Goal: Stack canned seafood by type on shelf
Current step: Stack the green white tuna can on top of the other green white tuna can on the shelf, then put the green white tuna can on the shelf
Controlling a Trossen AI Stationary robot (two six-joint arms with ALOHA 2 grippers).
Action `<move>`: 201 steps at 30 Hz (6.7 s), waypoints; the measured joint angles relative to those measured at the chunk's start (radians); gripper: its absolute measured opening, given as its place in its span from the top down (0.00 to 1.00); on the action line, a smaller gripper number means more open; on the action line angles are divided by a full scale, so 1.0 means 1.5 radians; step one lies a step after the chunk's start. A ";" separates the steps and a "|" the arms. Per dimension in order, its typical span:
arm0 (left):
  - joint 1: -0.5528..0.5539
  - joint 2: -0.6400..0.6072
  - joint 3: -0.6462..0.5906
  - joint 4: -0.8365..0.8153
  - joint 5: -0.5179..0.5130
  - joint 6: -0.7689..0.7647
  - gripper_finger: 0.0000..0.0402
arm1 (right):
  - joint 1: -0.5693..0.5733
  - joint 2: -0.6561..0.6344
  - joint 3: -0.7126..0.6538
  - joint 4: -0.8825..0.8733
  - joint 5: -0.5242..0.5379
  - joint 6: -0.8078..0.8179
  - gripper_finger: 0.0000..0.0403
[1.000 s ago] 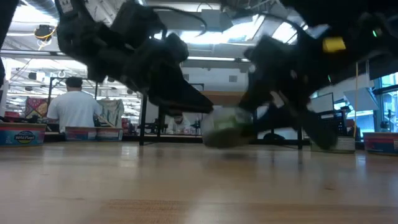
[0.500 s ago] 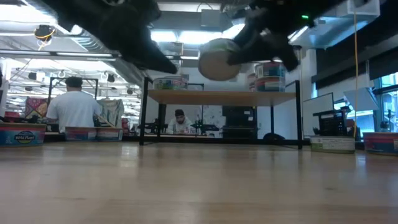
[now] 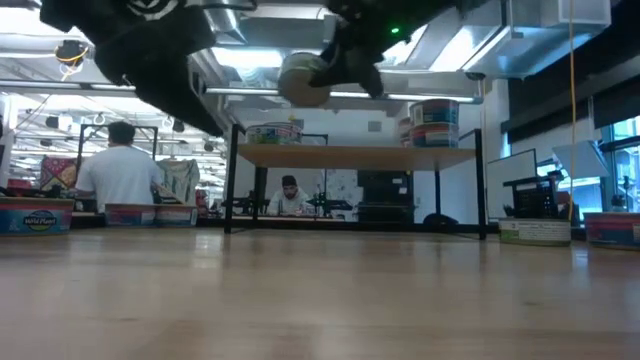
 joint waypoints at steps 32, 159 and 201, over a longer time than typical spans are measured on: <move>-0.003 -0.012 -0.049 -0.003 0.000 -0.059 0.75 | -0.147 0.181 0.164 0.031 -0.167 -0.042 0.33; -0.049 0.369 -0.069 0.443 0.020 -0.096 0.42 | 0.158 0.080 -0.008 -0.503 -0.125 0.607 0.41; -0.082 0.372 -0.066 0.437 0.018 -0.143 0.42 | -0.017 -0.192 -0.394 -0.328 -0.198 0.926 0.41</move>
